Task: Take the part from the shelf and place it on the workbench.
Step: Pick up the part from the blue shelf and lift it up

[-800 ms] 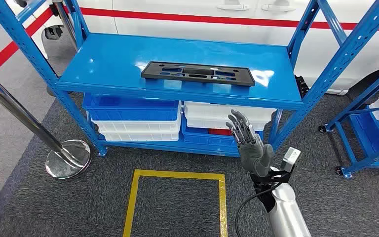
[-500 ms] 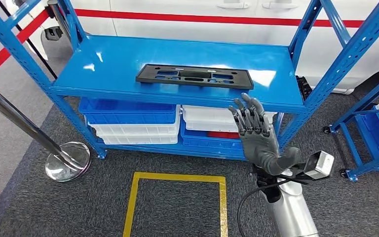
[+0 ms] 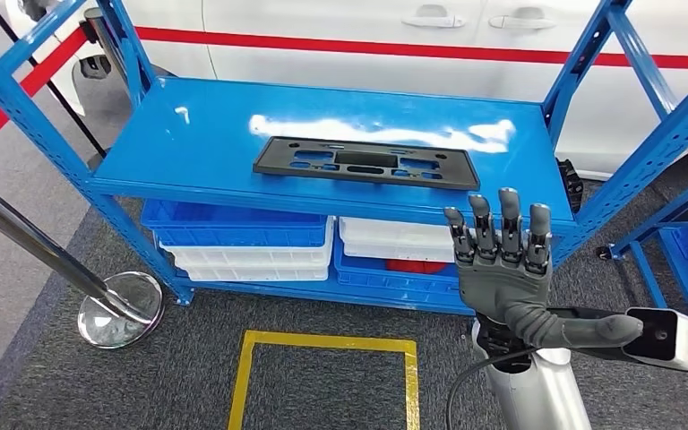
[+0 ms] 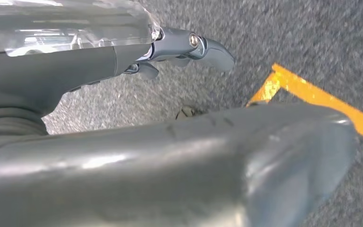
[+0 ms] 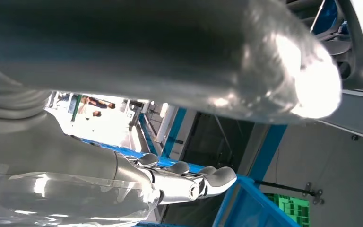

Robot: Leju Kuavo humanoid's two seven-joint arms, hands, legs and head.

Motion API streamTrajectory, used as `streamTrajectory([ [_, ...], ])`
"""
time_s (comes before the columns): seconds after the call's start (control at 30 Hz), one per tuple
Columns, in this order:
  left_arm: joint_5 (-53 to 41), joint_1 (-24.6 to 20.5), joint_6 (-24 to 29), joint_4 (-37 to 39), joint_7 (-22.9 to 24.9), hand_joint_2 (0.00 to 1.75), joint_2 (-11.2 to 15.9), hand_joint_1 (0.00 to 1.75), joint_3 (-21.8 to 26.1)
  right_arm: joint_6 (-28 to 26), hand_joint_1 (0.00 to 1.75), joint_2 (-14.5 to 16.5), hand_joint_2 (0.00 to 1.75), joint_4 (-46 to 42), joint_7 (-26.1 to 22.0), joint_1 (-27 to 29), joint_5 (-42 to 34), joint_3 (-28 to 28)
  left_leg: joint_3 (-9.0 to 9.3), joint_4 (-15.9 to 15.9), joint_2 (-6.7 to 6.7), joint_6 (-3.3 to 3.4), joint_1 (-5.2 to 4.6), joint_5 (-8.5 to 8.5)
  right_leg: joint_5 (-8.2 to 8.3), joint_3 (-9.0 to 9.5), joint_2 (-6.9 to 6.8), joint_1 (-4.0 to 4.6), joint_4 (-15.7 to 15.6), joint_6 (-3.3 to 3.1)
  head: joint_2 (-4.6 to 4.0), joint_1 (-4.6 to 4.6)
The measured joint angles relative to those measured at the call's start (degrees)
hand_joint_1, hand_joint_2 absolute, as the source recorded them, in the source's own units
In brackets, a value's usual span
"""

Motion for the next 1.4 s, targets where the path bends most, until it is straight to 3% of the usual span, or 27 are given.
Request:
streamTrajectory([
  [0.07, 0.0, 0.0, 0.0, 0.0, 0.0, 0.0, 0.0, 0.0, -0.1, -0.1, 0.0, -0.2, 0.0, -0.3, 0.0, -0.1, -0.2, 0.2, 1.45, -1.0, 0.17, 0.64, 0.14, -0.46, -0.36, -2.06, 0.0, -0.07, 4.2, 0.44, 0.0, 0.01],
  [0.17, 0.0, -0.2, -0.1, 0.1, 0.0, 0.0, 0.0, 0.0, -0.6, -1.4, 0.0, -0.8, 0.0, -0.4, 0.0, -0.1, 0.1, 1.1, 3.06, -1.5, 0.44, 1.16, -0.01, -1.59, -3.93, -9.48, -0.02, -0.09, 14.4, 0.62, 0.0, 0.02],
  [0.2, 0.0, -0.2, -0.2, 0.1, 0.0, 0.0, 0.0, 0.0, -0.9, -2.3, 0.0, -1.1, 0.0, -0.4, 0.0, 0.0, 0.4, 1.5, 3.64, -1.5, 0.44, 1.2, -0.12, -2.08, -4.26, -11.34, -0.02, -0.08, 15.8, 0.6, 0.0, 0.02],
  [0.23, 0.0, -0.2, -0.3, 0.1, 0.0, 0.0, 0.0, 0.0, -1.1, -3.2, 0.0, -1.5, 0.0, -0.4, 0.0, 0.1, 0.7, 1.8, 4.37, -1.5, 0.44, 1.24, -0.24, -2.6, -3.2, -12.23, -0.03, -0.06, 15.4, 0.48, 0.0, 0.02],
  [0.33, 0.0, -0.1, -0.5, 0.1, -0.1, 0.0, 0.0, 0.0, -1.5, -4.9, 0.0, -2.7, 0.0, -0.4, 0.0, 0.3, 1.2, 2.3, 6.72, -1.6, 0.44, 1.15, -0.53, -4.27, 5.03, -10.54, -0.21, 0.46, 5.7, -0.64, 0.0, 0.01],
  [0.4, 0.0, -0.2, -0.6, 0.1, -0.1, 0.0, -0.1, 0.0, -1.7, -5.2, 0.0, -3.1, 0.0, -0.4, 0.0, 0.3, 1.2, 2.6, 7.3, -1.6, 0.48, 0.7, -0.52, -5.04, 7.3, -9.64, -0.4, 1.1, 1.1, -1.47, 0.0, 0.04],
  [0.47, 0.0, -0.3, -0.6, 0.1, -0.1, 0.0, -0.1, 0.0, -2.0, -5.2, 0.0, -3.4, 0.0, -0.5, 0.0, 0.3, 1.3, 2.9, 7.66, -1.4, 0.59, 0.02, -0.45, -5.31, 7.1, -9.32, -0.26, 1.33, 0.0, -1.97, 0.0, 0.06],
  [0.53, 0.0, -0.3, -0.6, 0.2, -0.1, 0.0, 0.0, 0.0, -2.4, -5.3, 0.0, -3.7, 0.0, -0.7, 0.0, 0.4, 1.4, 3.0, 7.46, 0.3, 0.6, -0.53, -0.38, -5.75, 7.09, -8.28, -0.08, 0.94, -0.5, -2.4, 0.0, 0.04],
  [0.6, 0.0, -0.4, -0.6, 0.2, -0.1, 0.0, 0.0, 0.0, -2.7, -5.4, 0.0, -3.8, 0.0, -0.9, 0.0, 0.5, 1.5, 3.1, 4.57, 6.0, 0.5, -1.12, -0.13, -7.65, 6.66, -7.19, -0.06, 0.55, -1.0, -2.69, 0.0, 0.03],
  [0.67, 0.0, -0.5, -0.5, 0.2, 0.0, 0.0, 0.0, 0.0, -2.8, -5.4, 0.0, -3.9, 0.0, -0.9, 0.0, 0.9, 1.8, 3.3, -0.17, 13.5, 0.47, -1.82, 0.3, -10.46, 6.01, -6.51, 0.0, 0.42, -1.0, -2.8, 0.0, 0.02],
  [0.7, 0.0, -0.4, -0.5, 0.2, 0.0, 0.0, 0.0, 0.0, -2.8, -5.4, 0.0, -3.9, 0.0, -0.9, 0.0, 1.2, 1.9, 3.5, -2.01, 15.6, 0.48, -2.15, 0.55, -10.93, 5.67, -6.14, 0.11, 0.37, -1.0, -2.75, 0.0, 0.02],
  [0.73, 0.0, -0.3, -0.5, 0.2, 0.0, 0.0, 0.0, 0.0, -2.8, -5.4, 0.0, -4.0, 0.0, -0.9, 0.0, 1.4, 2.0, 3.6, -2.99, 15.8, 0.49, -2.41, 0.75, -10.18, 5.31, -5.69, 0.25, 0.29, -1.0, -2.64, 0.0, 0.02],
  [0.77, 0.0, -0.3, -0.5, 0.2, 0.0, 0.0, 0.1, 0.0, -2.9, -5.5, 0.0, -4.0, 0.0, -0.9, 0.0, 1.5, 2.1, 3.7, -2.89, 13.7, 0.5, -2.59, 0.93, -8.05, 4.91, -5.12, 0.4, 0.19, -1.0, -2.48, 0.0, 0.02],
  [0.83, 0.0, -0.2, -0.4, 0.3, 0.0, 0.0, 0.2, 0.0, -2.9, -5.5, 0.0, -4.0, 0.0, -0.9, 0.0, 1.7, 2.1, 3.8, -0.67, 5.9, 0.47, -2.8, 1.15, -2.29, 3.98, -3.84, 0.55, -0.03, -1.0, -1.99, 0.0, 0.03],
  [0.9, 0.0, -0.4, -0.4, 0.3, 0.0, 0.0, 0.2, 0.0, -2.9, -5.5, 0.0, -4.1, 0.0, -0.9, 0.0, 1.7, 2.1, 3.9, 0.67, 0.4, 0.5, -2.45, 0.94, -0.38, 3.29, -3.28, 0.61, -0.08, -1.0, -1.36, 0.0, 0.04],
  [1.03, 0.0, -0.2, -0.4, 0.3, 0.0, 0.0, 0.2, 0.0, -2.9, -5.6, 0.0, -4.3, 0.0, -1.0, 0.0, 1.8, 2.2, 4.0, 1.38, -0.8, 0.52, -0.63, 0.76, -0.79, 2.62, -2.91, 0.6, 0.01, -0.2, 0.15, 0.0, 0.03],
  [1.1, 0.0, -0.2, -0.3, 0.3, 0.0, 0.0, 0.2, 0.0, -2.9, -6.0, 0.0, -4.5, 0.0, -1.0, 0.0, 1.5, 2.2, 4.2, 2.37, -1.2, 0.47, 0.05, 0.84, -1.06, 1.36, -3.88, 0.44, -0.12, 2.5, 0.66, 0.0, 0.05],
  [1.2, 0.1, -0.5, 0.0, 0.3, 0.0, 0.0, 0.3, 0.0, -2.9, -7.1, 0.0, -4.7, 0.0, -0.5, 0.0, 0.7, 2.2, 5.4, 3.12, -1.4, 0.45, 0.54, 0.71, -1.69, -3.02, -10.46, 0.27, -0.15, 13.2, 0.87, 0.0, 0.04],
  [1.23, 0.1, -0.5, 0.0, 0.3, 0.0, 0.0, 0.3, 0.0, -2.8, -7.5, 0.0, -4.8, 0.0, -0.1, 0.0, 0.5, 2.2, 5.9, 3.4, -1.4, 0.45, 0.59, 0.62, -1.99, -3.47, -12.52, 0.27, -0.14, 15.8, 0.86, 0.0, 0.04],
  [1.27, 0.1, -0.5, 0.1, 0.3, -0.1, 0.0, 0.3, 0.0, -2.8, -8.0, 0.0, -4.9, 0.0, 0.3, 0.0, 0.3, 2.1, 6.5, 3.79, -1.4, 0.42, 0.61, 0.54, -2.34, -2.76, -13.65, 0.26, -0.13, 16.5, 0.82, 0.0, 0.04],
  [1.3, 0.1, -0.4, 0.1, 0.3, -0.1, 0.0, 0.3, 0.0, -2.8, -8.5, 0.0, -4.9, 0.0, 0.7, 0.0, 0.2, 2.1, 7.0, 4.29, -1.4, 0.38, 0.59, 0.47, -2.69, -0.92, -13.65, 0.26, -0.1, 15.0, 0.68, 0.0, 0.04],
  [1.37, 0.2, -0.4, 0.1, 0.3, -0.3, 0.0, 0.2, 0.0, -2.8, -9.7, 0.0, -4.9, 0.0, 1.2, 0.1, -0.2, 2.3, 8.1, 5.54, -1.4, 0.28, 0.4, 0.33, -3.52, 4.53, -11.33, 0.16, 0.19, 7.7, -0.25, 0.0, 0.05],
  [1.4, 0.2, -0.5, 0.1, 0.3, -0.4, 0.0, 0.2, 0.0, -2.8, -10.3, 0.0, -4.9, 0.0, 1.5, 0.2, -0.5, 2.6, 8.6, 6.01, -1.4, 0.21, 0.2, 0.28, -3.89, 5.59, -10.26, 0.03, 0.45, 4.5, -0.69, 0.0, 0.05],
])
